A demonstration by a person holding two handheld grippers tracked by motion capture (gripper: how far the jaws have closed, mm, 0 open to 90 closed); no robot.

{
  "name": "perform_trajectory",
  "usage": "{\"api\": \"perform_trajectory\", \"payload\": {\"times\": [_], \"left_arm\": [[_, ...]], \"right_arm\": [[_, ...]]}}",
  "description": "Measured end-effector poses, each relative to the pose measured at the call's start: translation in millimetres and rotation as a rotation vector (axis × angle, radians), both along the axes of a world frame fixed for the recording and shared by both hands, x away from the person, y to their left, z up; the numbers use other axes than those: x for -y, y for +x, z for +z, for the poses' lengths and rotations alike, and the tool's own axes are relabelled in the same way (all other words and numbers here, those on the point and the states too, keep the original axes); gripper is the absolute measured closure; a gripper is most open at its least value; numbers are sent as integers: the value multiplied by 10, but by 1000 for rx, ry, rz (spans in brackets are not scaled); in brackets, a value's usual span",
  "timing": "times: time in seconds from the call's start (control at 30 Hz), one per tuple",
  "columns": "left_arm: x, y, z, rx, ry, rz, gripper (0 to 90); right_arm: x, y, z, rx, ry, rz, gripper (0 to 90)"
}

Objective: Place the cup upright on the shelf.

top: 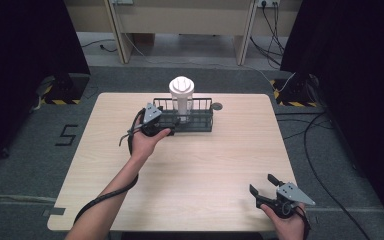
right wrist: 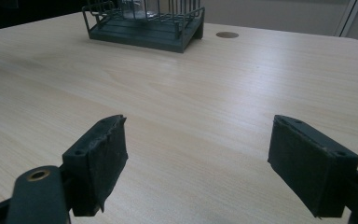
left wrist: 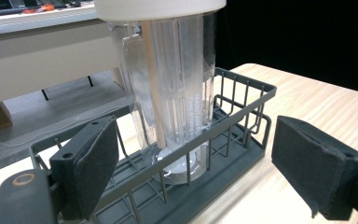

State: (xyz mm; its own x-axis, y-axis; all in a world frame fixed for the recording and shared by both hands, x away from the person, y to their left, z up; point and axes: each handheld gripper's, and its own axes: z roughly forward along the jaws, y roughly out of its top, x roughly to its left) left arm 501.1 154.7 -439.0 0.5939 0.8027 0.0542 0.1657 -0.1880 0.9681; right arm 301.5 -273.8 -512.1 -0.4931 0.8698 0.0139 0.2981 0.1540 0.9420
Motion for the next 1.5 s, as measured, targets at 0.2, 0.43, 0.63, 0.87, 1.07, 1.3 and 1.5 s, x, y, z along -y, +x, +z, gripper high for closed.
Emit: {"api": "perform_trajectory", "payload": {"times": [0.2,0.43,0.63,0.87,1.07,1.3,1.5], "left_arm": [[-76,-74,-14,1,2,7,144],[-161,-174,-39,-4,9,0,144],[-226,-262,-62,-6,5,-1,144],[-306,-383,-108,-17,6,-7,144],[-387,-524,-149,-21,8,-14,145],[-500,-716,-208,-23,7,-21,145],[-556,-836,-261,-30,12,-27,145]], "right_arm": [[-2,-2,0,0,-1,-2,200],[-2,0,0,0,-2,-2,200],[-4,0,0,0,-4,-4,200],[-2,0,0,0,-2,-5,200],[-5,0,0,-1,-4,-6,200],[-6,3,0,1,-8,-5,200],[-8,4,0,0,-9,-5,200]]}}
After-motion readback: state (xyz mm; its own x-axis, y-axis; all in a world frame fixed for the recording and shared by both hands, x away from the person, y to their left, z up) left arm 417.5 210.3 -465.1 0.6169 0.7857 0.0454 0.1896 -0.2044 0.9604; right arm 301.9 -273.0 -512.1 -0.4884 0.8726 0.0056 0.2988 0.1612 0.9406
